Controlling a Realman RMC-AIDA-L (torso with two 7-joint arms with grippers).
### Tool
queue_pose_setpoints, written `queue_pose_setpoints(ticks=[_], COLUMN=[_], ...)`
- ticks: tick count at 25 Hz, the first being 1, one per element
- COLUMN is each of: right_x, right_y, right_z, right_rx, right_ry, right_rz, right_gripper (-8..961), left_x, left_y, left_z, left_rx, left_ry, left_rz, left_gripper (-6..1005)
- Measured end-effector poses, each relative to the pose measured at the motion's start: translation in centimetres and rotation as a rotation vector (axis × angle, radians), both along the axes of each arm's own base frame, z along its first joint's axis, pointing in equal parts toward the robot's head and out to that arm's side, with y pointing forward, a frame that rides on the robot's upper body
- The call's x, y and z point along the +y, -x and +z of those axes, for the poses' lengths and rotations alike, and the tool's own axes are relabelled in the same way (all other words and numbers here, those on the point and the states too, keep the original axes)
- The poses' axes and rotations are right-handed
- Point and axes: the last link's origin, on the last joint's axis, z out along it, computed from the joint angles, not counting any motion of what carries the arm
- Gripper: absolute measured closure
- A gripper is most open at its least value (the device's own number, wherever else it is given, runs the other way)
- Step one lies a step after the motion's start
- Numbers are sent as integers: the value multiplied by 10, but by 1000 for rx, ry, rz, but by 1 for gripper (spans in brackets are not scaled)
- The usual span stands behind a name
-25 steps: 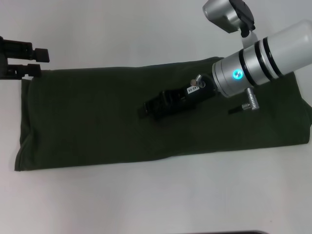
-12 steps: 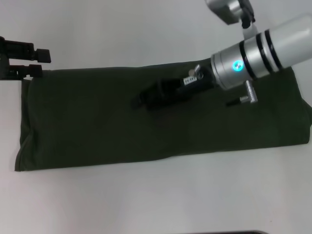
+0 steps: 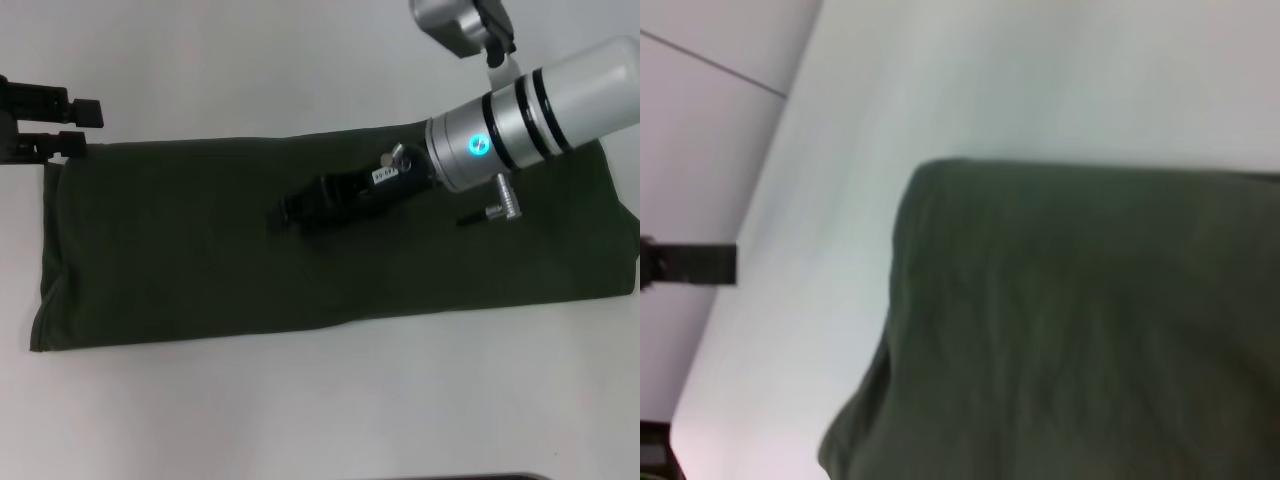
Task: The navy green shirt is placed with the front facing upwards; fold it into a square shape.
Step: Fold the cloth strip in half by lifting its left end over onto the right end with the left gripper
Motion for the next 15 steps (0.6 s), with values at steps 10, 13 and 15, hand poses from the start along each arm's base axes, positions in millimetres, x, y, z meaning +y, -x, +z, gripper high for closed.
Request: queue_pose_setpoints(ticks=[10, 13, 15], right_x=[4, 7, 9], right_y=[-14, -14, -13], right_z=[-1, 2, 2], right_rx=[-48, -46, -44], right_ry=[-49, -68, -77], right_rz=[-39, -40, -40], right_gripper=[330, 330, 330], left_x=[1, 0, 0], left_y=[-1, -1, -1], left_z=[0, -1, -2], left_rx=[0, -2, -4], left_ry=[0, 1, 2], left_rz=[-2, -1, -1], left_gripper=[447, 447, 446])
